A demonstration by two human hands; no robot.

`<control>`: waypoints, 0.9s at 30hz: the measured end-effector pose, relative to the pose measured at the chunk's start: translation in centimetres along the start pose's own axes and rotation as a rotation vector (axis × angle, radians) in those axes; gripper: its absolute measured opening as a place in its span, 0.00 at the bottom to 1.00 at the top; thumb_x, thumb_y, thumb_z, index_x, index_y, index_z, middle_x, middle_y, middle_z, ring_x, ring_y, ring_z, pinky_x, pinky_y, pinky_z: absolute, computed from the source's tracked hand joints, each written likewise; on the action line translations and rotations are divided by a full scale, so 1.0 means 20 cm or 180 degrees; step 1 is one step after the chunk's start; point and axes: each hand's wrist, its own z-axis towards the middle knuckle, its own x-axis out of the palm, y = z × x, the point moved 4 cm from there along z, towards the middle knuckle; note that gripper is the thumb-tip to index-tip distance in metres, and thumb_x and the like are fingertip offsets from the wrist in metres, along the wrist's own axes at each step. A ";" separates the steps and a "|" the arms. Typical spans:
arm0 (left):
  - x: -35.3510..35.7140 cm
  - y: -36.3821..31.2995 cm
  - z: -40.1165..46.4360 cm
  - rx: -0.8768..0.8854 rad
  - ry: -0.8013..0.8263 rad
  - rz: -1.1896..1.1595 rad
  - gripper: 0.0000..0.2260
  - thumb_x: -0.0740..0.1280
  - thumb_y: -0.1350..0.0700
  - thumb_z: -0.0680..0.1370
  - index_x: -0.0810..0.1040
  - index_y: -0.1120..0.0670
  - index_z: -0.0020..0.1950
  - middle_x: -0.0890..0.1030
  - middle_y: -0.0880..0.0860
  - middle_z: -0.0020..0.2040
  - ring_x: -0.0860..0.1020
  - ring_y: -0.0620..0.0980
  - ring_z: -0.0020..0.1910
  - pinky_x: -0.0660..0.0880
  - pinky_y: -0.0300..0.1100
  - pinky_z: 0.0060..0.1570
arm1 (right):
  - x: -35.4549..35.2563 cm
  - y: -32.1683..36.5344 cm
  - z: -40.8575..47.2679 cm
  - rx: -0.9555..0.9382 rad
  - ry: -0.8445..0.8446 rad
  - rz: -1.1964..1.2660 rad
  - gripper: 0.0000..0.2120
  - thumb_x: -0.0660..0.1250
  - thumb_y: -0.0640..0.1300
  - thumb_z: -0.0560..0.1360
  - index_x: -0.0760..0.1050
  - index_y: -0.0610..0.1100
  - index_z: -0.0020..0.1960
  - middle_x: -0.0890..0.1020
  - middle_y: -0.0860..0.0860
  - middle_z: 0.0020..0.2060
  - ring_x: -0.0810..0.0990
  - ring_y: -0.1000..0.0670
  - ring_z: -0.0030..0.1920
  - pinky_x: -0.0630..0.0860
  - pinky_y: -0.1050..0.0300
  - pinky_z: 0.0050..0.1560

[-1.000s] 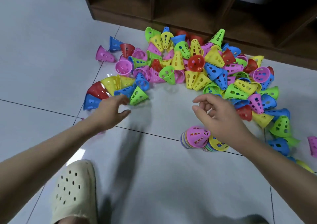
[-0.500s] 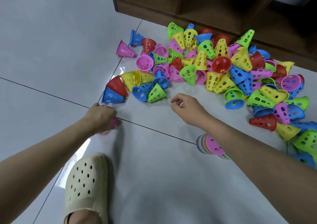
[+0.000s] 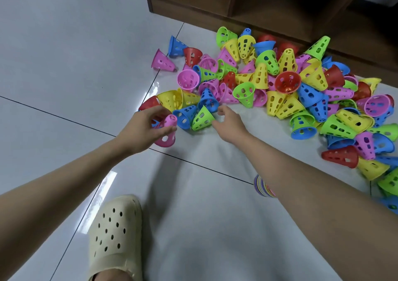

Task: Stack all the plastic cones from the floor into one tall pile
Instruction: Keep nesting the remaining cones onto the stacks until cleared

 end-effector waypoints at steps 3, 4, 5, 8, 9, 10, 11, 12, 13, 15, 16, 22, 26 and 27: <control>-0.02 -0.01 -0.02 0.0056 0.0082 -0.0072 0.12 0.77 0.51 0.73 0.81 0.51 0.53 0.82 0.41 0.47 0.78 0.36 0.46 0.72 0.27 0.48 | 0.10 0.01 0.03 0.0226 -0.0103 -0.0039 0.19 0.66 0.44 0.78 0.71 0.42 0.68 0.77 0.42 0.61 0.66 0.42 0.68 0.69 0.53 0.61; -0.03 -0.01 -0.03 0.0083 0.0098 -0.0064 0.12 0.77 0.51 0.73 0.81 0.51 0.53 0.82 0.41 0.46 0.78 0.37 0.46 0.71 0.27 0.47 | 0.13 0.01 0.03 0.0259 -0.0139 -0.0046 0.18 0.66 0.44 0.78 0.72 0.43 0.67 0.78 0.42 0.60 0.67 0.42 0.67 0.69 0.53 0.60; -0.04 -0.02 -0.04 0.0115 0.0106 -0.0048 0.11 0.77 0.51 0.73 0.81 0.51 0.53 0.82 0.41 0.46 0.78 0.37 0.46 0.71 0.28 0.47 | 0.14 0.01 0.04 0.0295 -0.0176 -0.0039 0.16 0.66 0.44 0.77 0.74 0.44 0.65 0.79 0.41 0.58 0.69 0.42 0.66 0.70 0.54 0.57; -0.06 -0.01 -0.06 0.0120 0.0098 -0.0102 0.10 0.77 0.50 0.74 0.80 0.49 0.52 0.81 0.39 0.45 0.78 0.39 0.44 0.73 0.30 0.46 | 0.18 -0.01 0.04 0.0341 -0.0226 -0.0133 0.13 0.67 0.44 0.77 0.78 0.45 0.60 0.80 0.42 0.56 0.72 0.42 0.62 0.70 0.55 0.54; -0.06 0.00 -0.06 0.0101 0.0081 -0.0130 0.10 0.77 0.50 0.74 0.80 0.48 0.51 0.80 0.38 0.45 0.78 0.39 0.44 0.73 0.32 0.47 | 0.18 -0.01 0.03 0.0314 -0.0245 -0.0179 0.12 0.67 0.43 0.76 0.80 0.43 0.59 0.81 0.43 0.55 0.74 0.42 0.61 0.71 0.55 0.56; -0.07 0.01 -0.07 0.0081 0.0064 -0.0156 0.10 0.77 0.49 0.73 0.80 0.48 0.51 0.80 0.37 0.46 0.78 0.40 0.45 0.74 0.33 0.47 | 0.18 -0.01 0.03 0.0284 -0.0291 -0.0160 0.11 0.68 0.43 0.76 0.81 0.42 0.57 0.83 0.44 0.54 0.76 0.42 0.60 0.73 0.53 0.57; -0.07 0.02 -0.07 0.0068 0.0043 -0.0188 0.11 0.77 0.49 0.73 0.80 0.48 0.51 0.80 0.38 0.46 0.79 0.41 0.45 0.75 0.35 0.48 | 0.17 -0.02 0.02 0.0292 -0.0337 -0.0082 0.09 0.68 0.43 0.76 0.81 0.41 0.55 0.83 0.45 0.52 0.78 0.42 0.57 0.75 0.52 0.56; -0.06 0.02 -0.07 0.0055 0.0022 -0.0235 0.11 0.77 0.49 0.73 0.80 0.49 0.51 0.81 0.39 0.46 0.79 0.43 0.45 0.76 0.37 0.48 | 0.15 -0.01 0.01 0.0297 -0.0371 0.0046 0.08 0.68 0.42 0.77 0.81 0.40 0.53 0.84 0.45 0.50 0.80 0.42 0.53 0.75 0.52 0.54; -0.06 0.01 -0.08 0.0039 0.0000 -0.0299 0.11 0.77 0.49 0.73 0.80 0.50 0.51 0.81 0.40 0.46 0.79 0.45 0.45 0.76 0.39 0.49 | 0.12 0.00 0.00 0.0312 -0.0367 0.0151 0.07 0.67 0.42 0.77 0.80 0.39 0.51 0.83 0.44 0.47 0.80 0.44 0.48 0.75 0.53 0.49; -0.06 0.00 -0.08 0.0003 -0.0046 -0.0432 0.11 0.77 0.50 0.73 0.81 0.50 0.52 0.82 0.41 0.46 0.80 0.46 0.45 0.77 0.42 0.49 | 0.06 0.05 -0.04 0.0206 -0.0352 0.0317 0.07 0.66 0.41 0.78 0.78 0.37 0.48 0.83 0.41 0.43 0.78 0.46 0.41 0.72 0.53 0.42; -0.05 -0.02 -0.08 -0.0007 -0.0070 -0.0494 0.10 0.77 0.50 0.73 0.81 0.50 0.52 0.82 0.42 0.46 0.80 0.46 0.45 0.77 0.42 0.49 | 0.02 0.07 -0.06 0.0120 -0.0340 0.0402 0.07 0.66 0.41 0.78 0.79 0.38 0.49 0.83 0.42 0.43 0.77 0.47 0.40 0.72 0.53 0.42; 0.01 -0.21 -0.05 0.0108 -0.0205 -0.0921 0.10 0.76 0.53 0.75 0.80 0.51 0.54 0.83 0.47 0.47 0.81 0.47 0.46 0.79 0.45 0.49 | -0.29 0.14 -0.27 0.0201 -0.0316 0.0988 0.11 0.61 0.39 0.80 0.79 0.48 0.56 0.82 0.46 0.49 0.78 0.49 0.45 0.73 0.56 0.43; 0.08 -0.39 -0.05 0.0299 -0.0142 -0.1069 0.10 0.76 0.54 0.75 0.81 0.52 0.54 0.84 0.47 0.47 0.81 0.46 0.48 0.78 0.43 0.50 | -0.57 0.10 -0.47 0.0308 -0.0439 0.1261 0.19 0.57 0.40 0.83 0.76 0.61 0.61 0.76 0.46 0.46 0.77 0.48 0.44 0.80 0.43 0.48; 0.11 -0.44 -0.05 0.0353 -0.0079 -0.1082 0.10 0.76 0.54 0.75 0.81 0.51 0.54 0.84 0.47 0.47 0.81 0.46 0.48 0.78 0.43 0.50 | -0.63 0.09 -0.52 0.0300 -0.0408 0.1375 0.19 0.56 0.40 0.83 0.77 0.61 0.60 0.74 0.42 0.47 0.76 0.45 0.47 0.80 0.39 0.52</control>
